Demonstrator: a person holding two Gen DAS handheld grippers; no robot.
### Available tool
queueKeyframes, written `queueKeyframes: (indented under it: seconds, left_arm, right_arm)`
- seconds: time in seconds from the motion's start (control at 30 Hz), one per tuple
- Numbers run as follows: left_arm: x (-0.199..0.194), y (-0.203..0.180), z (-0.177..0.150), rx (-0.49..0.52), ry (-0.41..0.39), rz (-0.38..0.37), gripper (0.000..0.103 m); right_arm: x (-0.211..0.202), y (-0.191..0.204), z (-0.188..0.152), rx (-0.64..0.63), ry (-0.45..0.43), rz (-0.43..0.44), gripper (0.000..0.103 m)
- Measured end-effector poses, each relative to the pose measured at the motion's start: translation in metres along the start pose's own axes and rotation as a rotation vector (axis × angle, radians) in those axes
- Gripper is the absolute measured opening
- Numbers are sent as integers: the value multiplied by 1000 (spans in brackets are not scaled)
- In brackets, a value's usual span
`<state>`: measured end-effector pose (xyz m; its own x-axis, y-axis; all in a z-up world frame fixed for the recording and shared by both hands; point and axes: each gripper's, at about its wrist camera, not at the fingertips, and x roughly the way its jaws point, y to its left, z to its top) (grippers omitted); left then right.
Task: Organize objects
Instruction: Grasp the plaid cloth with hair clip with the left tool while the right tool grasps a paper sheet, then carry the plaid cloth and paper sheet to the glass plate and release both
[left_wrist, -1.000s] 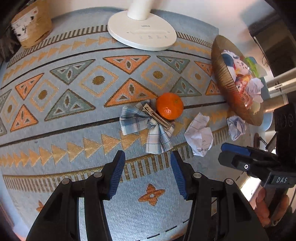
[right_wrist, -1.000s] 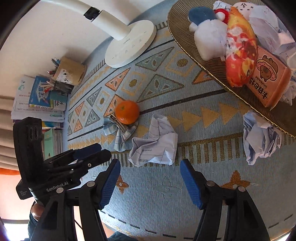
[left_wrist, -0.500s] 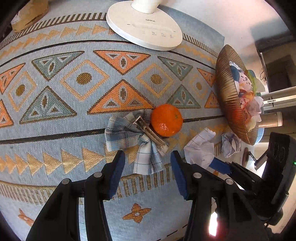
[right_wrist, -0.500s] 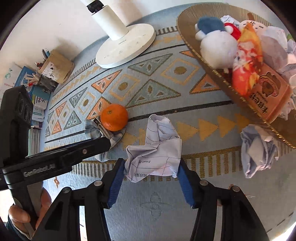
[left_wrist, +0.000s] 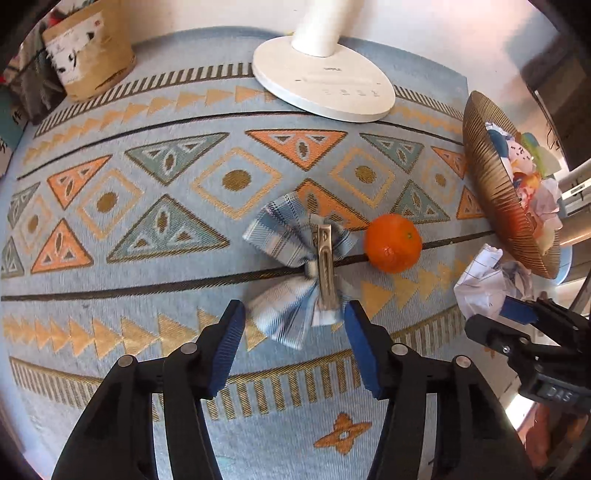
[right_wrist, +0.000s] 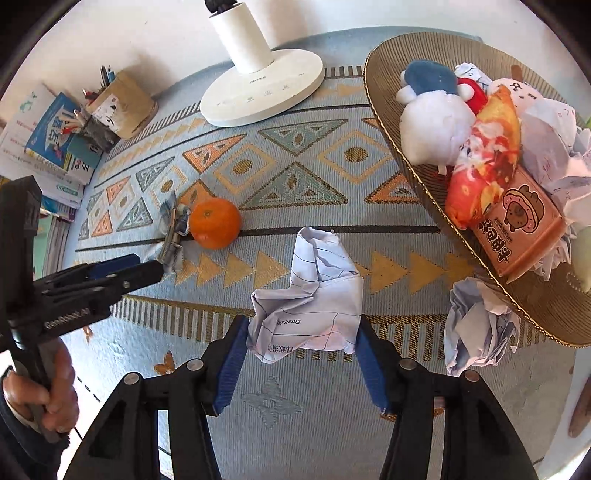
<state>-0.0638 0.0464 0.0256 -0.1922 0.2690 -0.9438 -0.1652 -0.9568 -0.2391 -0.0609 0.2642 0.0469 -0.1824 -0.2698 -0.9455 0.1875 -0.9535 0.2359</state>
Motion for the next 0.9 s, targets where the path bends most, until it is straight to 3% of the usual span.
queueKeyframes:
  seconds: [0.13,0.3,0.37,0.4,0.47,0.53,0.77,0.9]
  left_arm:
    - [0,4,-6,3,27,-13,52]
    - [10,-9,13,-42,27,-8,69]
    - [14,-19,17,-21,9,30,70]
    - [17,-25,17,5,-2,64,69]
    - [19,-36,17,69,-25,162,47]
    - [18,-41,16,101,-25,161,18]
    - [-32,-50,15,85,-102,16,16]
    - [-78,-71,32,137,-191,-53,16]
  right_arm:
    - [8,-2,-1,-4,26,8,56]
    - [8,-2,1,-1,29,31,56]
    - [7,-3,1,-1,33,55,56]
    - [5,-2,0,-1,29,73,55]
    - [-1,-2,0,-1,11,118,55]
    - [-11,-1,0,0,-5,176,55]
    - [-70,7,10,-43,-112,268,55]
    - [-122,-14,22,-21,-247,206,55]
